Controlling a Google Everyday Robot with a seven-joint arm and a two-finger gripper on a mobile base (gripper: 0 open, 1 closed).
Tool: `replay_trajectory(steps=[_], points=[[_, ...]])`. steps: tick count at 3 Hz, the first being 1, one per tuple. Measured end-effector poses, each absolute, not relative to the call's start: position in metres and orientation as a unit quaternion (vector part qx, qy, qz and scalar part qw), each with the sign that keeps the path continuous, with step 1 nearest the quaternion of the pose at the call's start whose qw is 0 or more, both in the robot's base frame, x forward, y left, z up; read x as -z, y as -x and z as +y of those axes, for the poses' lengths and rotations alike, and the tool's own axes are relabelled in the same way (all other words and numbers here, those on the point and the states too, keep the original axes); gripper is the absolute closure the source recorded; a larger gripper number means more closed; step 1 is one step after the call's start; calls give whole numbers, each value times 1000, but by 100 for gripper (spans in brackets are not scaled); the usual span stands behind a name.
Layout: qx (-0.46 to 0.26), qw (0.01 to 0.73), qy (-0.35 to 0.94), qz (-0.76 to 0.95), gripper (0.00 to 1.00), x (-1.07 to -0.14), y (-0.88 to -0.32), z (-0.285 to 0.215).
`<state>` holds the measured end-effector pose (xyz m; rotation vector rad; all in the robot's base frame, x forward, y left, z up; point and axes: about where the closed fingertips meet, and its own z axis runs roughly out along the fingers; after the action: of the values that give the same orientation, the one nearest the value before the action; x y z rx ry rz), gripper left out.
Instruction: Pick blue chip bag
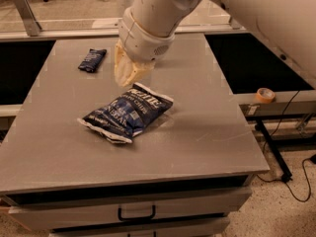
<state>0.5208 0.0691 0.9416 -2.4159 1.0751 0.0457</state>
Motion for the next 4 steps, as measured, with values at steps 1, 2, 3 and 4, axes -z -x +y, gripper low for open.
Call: replay_trajectory(steps=[1,2,3,4], points=[[-7,217,890,401,62,-926,-525,78],[10,185,890,416,39,-908,-529,77],[28,161,888,430,15,-897,-531,70],[37,141,889,435,0,-885,-531,65]])
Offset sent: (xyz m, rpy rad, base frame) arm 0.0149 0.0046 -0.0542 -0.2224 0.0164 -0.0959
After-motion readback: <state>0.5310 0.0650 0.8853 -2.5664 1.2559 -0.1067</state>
